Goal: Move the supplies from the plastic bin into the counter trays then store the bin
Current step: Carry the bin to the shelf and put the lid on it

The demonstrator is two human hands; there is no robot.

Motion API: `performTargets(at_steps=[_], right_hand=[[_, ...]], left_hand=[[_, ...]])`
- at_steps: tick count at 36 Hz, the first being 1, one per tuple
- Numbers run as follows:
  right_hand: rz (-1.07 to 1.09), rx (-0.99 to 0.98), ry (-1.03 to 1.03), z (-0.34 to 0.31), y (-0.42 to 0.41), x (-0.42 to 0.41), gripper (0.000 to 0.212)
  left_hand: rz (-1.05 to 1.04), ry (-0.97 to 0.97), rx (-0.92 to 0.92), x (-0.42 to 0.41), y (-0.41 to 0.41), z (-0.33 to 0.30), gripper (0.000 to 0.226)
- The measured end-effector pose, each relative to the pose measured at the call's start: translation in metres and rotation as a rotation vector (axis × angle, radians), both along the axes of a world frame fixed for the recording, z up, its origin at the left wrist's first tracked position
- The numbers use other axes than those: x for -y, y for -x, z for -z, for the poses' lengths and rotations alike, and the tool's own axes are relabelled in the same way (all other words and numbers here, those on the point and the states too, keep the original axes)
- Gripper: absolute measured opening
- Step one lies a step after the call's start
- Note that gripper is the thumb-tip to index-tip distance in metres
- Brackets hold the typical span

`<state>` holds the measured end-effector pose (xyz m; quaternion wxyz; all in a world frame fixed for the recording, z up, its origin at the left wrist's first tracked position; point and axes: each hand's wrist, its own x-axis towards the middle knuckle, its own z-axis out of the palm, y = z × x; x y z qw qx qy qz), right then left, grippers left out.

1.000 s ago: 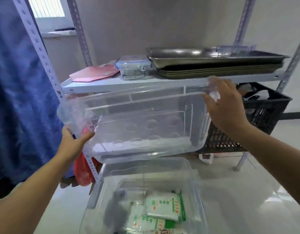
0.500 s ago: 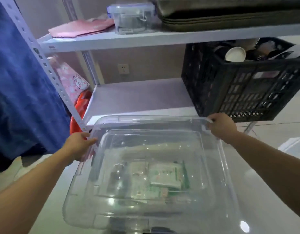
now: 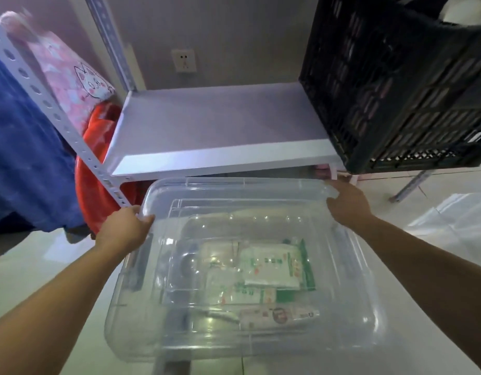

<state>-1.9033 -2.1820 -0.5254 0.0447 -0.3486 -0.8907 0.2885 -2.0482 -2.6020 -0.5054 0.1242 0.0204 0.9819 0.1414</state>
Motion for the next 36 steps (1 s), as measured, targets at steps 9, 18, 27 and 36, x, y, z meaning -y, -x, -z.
performTargets(at_steps=[9,18,27,36], right_hand=[[0.079,-0.058,0.48,-0.007,-0.081,0.009,0.064],[0.341,0.084,0.995,0.0,-0.109,-0.004,0.099],[0.266,0.135,0.601,-0.02,-0.09,0.008,0.041],[0.238,0.129,0.272,-0.013,-0.084,0.02,0.026]], left_hand=[[-0.195,-0.515,0.297,0.021,-0.025,0.001,0.049],[-0.348,-0.691,0.602,0.059,-0.042,0.017,0.088],[-0.347,-0.447,0.418,0.041,-0.036,0.002,0.056],[-0.321,-0.408,0.24,0.044,-0.05,0.004,0.055]])
